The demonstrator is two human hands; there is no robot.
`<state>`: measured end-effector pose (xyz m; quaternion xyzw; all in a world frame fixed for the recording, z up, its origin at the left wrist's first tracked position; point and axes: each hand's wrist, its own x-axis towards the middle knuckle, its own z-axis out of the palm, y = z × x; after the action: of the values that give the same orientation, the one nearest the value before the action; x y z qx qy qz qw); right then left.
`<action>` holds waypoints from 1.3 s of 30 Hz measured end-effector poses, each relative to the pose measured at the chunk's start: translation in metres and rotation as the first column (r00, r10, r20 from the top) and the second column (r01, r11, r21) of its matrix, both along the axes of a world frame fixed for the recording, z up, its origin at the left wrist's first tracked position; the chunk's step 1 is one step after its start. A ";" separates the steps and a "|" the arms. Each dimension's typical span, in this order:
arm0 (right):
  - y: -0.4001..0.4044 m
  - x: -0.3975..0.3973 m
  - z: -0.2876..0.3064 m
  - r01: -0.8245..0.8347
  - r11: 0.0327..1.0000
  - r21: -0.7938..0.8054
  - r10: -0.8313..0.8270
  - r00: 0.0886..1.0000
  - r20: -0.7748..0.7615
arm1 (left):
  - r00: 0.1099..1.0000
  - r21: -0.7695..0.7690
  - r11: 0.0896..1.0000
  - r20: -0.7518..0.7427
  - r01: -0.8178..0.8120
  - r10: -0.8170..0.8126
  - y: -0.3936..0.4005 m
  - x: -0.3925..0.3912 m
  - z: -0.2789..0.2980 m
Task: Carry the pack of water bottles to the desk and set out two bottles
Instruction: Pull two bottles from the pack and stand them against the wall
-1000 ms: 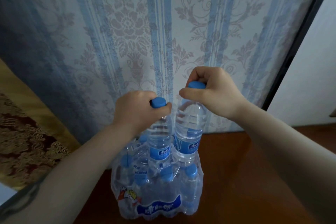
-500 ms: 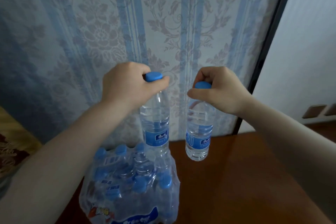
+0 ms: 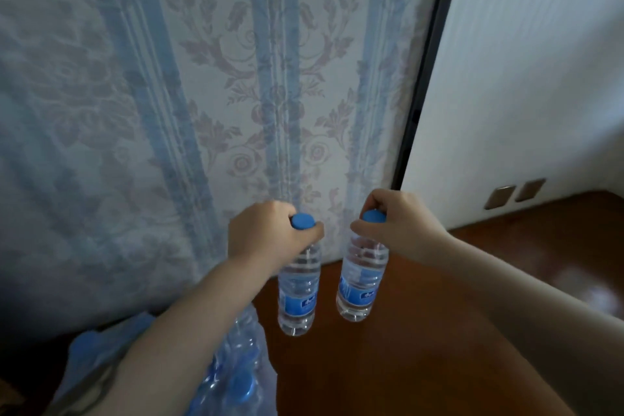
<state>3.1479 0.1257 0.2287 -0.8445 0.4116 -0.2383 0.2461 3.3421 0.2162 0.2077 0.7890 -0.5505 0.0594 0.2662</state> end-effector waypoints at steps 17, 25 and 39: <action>-0.138 -0.026 -0.076 -0.098 0.994 0.037 0.104 0.969 -0.225 | 0.967 0.334 0.913 -0.018 -0.232 0.252 -0.121 -0.054 -0.063; -0.179 -0.002 -0.097 -0.183 0.983 0.024 0.182 0.937 -0.298 | 0.924 0.429 0.828 0.041 -0.361 0.381 -0.174 -0.061 -0.069; -0.195 0.023 -0.120 -0.216 0.976 0.018 0.210 0.925 -0.318 | 0.930 0.462 0.811 0.097 -0.359 0.356 -0.191 -0.032 -0.096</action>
<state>3.1707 -0.0696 0.1091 -0.9136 0.3496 -0.0746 0.1939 3.3097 0.0257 0.1119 0.9188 -0.3910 -0.0250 0.0487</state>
